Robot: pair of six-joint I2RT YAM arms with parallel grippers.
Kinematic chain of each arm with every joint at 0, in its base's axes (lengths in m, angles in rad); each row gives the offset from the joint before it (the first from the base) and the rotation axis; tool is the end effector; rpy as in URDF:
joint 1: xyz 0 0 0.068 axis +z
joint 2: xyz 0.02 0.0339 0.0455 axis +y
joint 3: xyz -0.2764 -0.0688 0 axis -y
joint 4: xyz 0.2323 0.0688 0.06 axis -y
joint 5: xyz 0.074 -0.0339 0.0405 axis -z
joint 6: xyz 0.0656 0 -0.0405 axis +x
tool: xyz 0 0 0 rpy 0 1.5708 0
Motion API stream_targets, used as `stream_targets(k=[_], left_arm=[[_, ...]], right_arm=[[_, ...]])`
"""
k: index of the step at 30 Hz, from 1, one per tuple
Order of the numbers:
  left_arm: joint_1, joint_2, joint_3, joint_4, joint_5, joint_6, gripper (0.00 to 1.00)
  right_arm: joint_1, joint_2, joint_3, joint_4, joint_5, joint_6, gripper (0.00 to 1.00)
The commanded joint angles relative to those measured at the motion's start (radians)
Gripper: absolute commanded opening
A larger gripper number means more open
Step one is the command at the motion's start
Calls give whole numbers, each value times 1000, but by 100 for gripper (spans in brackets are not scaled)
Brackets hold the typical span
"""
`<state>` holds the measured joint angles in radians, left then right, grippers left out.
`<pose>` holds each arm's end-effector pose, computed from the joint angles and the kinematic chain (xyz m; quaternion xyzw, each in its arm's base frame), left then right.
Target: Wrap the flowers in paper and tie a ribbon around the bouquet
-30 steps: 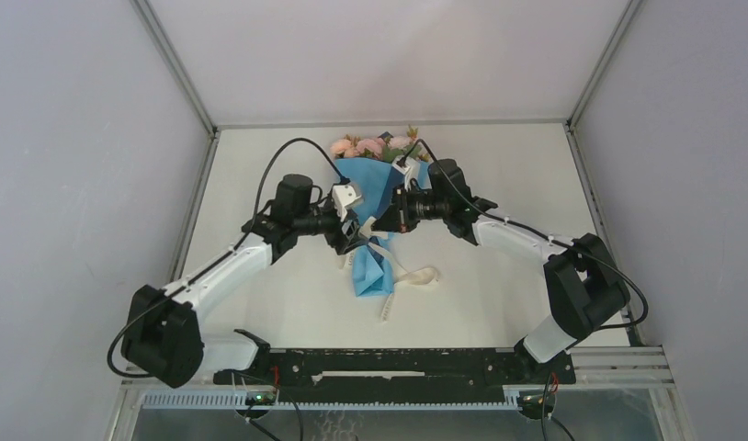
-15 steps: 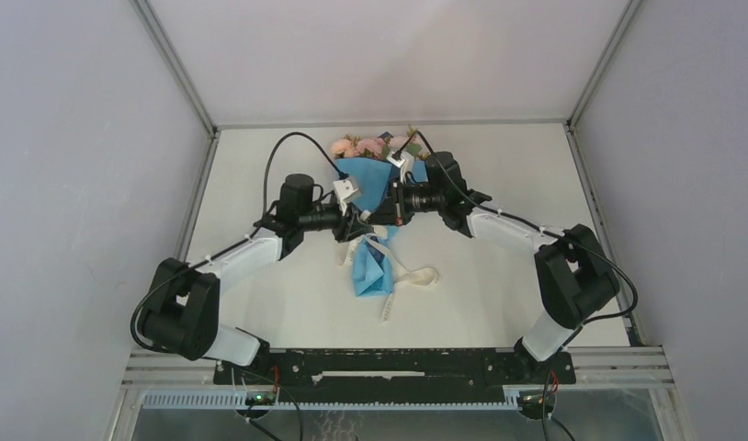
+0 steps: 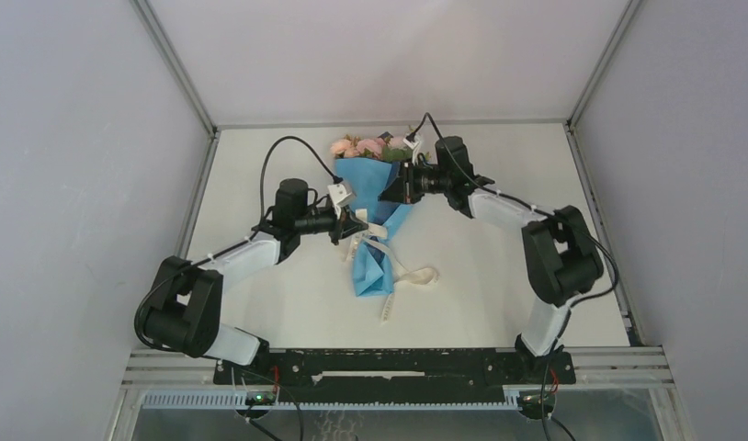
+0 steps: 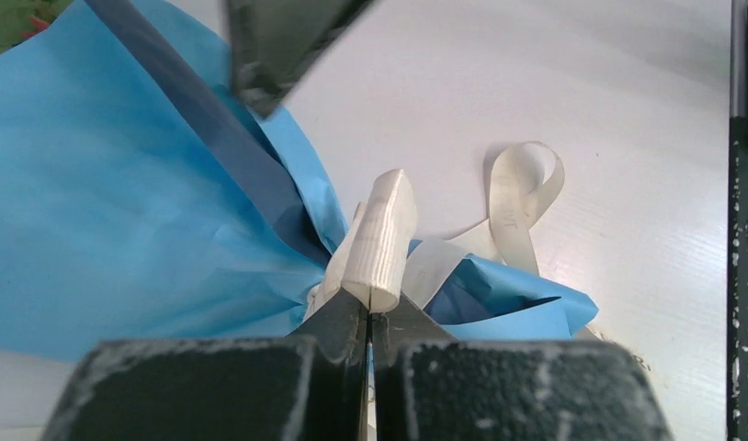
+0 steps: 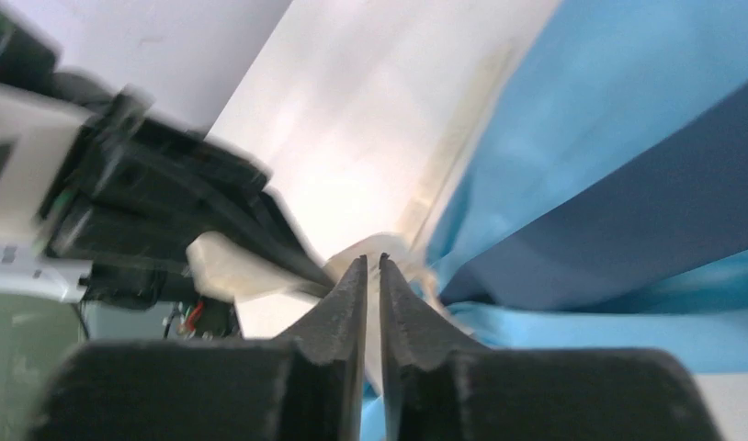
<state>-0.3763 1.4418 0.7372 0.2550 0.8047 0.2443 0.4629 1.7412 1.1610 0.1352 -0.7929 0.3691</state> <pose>0.2690 -0.1571 0.2309 0.4362 0.6785 -0.3632 0.4663 0.3392 0.2215 0.2571 -0.2424 0.7696 0.4976 0.3183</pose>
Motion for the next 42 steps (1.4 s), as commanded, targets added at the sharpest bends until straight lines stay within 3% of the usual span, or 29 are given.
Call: stream_targets(k=[1,11,18,34,38,42], left_arm=[[3,-32,-19,79,61,64,0],[10,-35,-14,82,81,134,0],[23,-25,-12,87,69,151,0],[35,37,11,137,57,174,0],[44,52,8,147,45,187,0],[46,65,5,173,48,168,0]], right_arm=[[9,129,146,-55,14,-82,13],[42,321,407,-481,-48,-356,10],[45,376,442,-614,-266,-493,13],[43,440,391,-406,-493,-405,26],[41,414,354,-352,-500,-399,31],[49,399,307,-270,-467,-348,46]])
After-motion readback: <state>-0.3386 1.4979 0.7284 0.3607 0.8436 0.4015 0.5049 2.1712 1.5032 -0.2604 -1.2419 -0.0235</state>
